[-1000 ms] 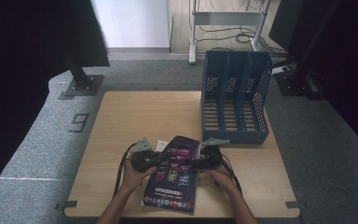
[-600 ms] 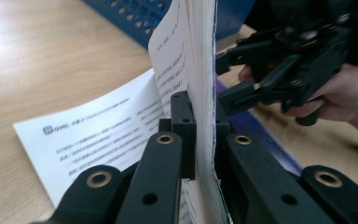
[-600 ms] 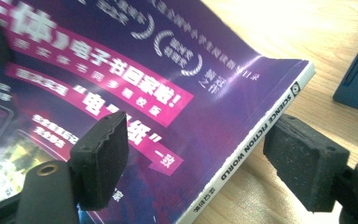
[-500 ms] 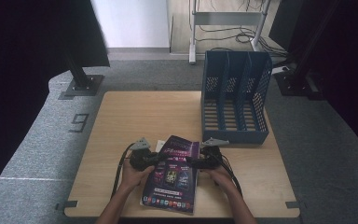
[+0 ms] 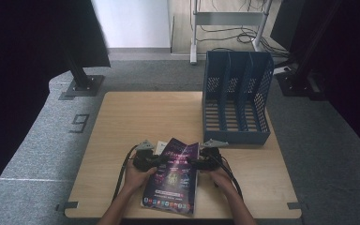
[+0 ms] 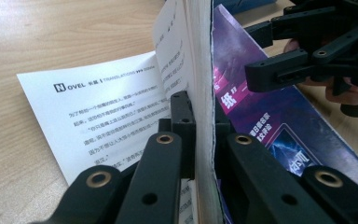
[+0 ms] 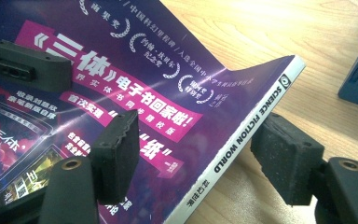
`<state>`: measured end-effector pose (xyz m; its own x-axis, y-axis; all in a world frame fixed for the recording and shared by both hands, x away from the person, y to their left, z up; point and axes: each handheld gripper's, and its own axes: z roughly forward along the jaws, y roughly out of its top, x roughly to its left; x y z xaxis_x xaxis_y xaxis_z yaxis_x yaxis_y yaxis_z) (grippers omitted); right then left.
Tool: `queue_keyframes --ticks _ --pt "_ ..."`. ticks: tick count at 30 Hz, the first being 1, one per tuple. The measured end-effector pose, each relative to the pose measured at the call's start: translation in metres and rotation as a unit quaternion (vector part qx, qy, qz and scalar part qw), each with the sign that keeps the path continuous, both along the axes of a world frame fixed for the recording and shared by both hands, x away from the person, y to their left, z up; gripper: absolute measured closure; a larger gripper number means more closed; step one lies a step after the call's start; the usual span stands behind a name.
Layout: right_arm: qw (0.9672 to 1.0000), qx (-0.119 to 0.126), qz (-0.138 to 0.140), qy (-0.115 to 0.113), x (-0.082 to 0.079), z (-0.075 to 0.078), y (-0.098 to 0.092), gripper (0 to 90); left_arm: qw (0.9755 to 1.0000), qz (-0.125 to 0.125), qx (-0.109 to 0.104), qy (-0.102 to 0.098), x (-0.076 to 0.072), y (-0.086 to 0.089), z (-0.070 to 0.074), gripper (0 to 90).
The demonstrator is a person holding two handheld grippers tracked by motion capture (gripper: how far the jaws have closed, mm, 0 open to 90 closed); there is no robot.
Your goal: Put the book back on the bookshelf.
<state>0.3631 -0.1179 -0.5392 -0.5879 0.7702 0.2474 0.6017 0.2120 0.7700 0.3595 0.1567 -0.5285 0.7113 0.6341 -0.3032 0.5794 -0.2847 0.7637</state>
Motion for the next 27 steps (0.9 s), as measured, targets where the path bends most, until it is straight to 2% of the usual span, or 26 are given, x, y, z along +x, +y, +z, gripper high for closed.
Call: queue_keyframes --ticks 6,12,17,20,23,27 --pt "1.0000 0.001 0.003 0.008 0.002 -0.001 0.006 38.0 1.0000 0.000 0.004 0.002 0.001 0.000 -0.002 86.6" --pt "0.9996 -0.007 0.022 0.018 0.011 0.001 0.012 41.3 1.0000 0.001 0.002 0.004 0.002 0.002 -0.002 86.2" --pt "0.9991 0.001 0.028 0.034 0.015 -0.003 0.010 45.5 1.0000 0.000 0.003 0.003 0.002 0.002 -0.003 86.3" --pt "0.9990 0.000 0.027 0.037 0.016 -0.005 0.011 49.0 1.0000 0.000 0.003 0.003 0.002 0.001 -0.003 86.3" --pt "0.9991 0.000 0.019 0.038 0.017 -0.006 0.010 56.4 1.0000 0.000 0.002 0.004 0.002 0.001 -0.003 86.3" --pt "0.9987 0.008 0.015 0.047 0.018 -0.006 0.009 60.3 1.0000 0.000 0.003 0.003 0.002 0.001 -0.003 86.1"
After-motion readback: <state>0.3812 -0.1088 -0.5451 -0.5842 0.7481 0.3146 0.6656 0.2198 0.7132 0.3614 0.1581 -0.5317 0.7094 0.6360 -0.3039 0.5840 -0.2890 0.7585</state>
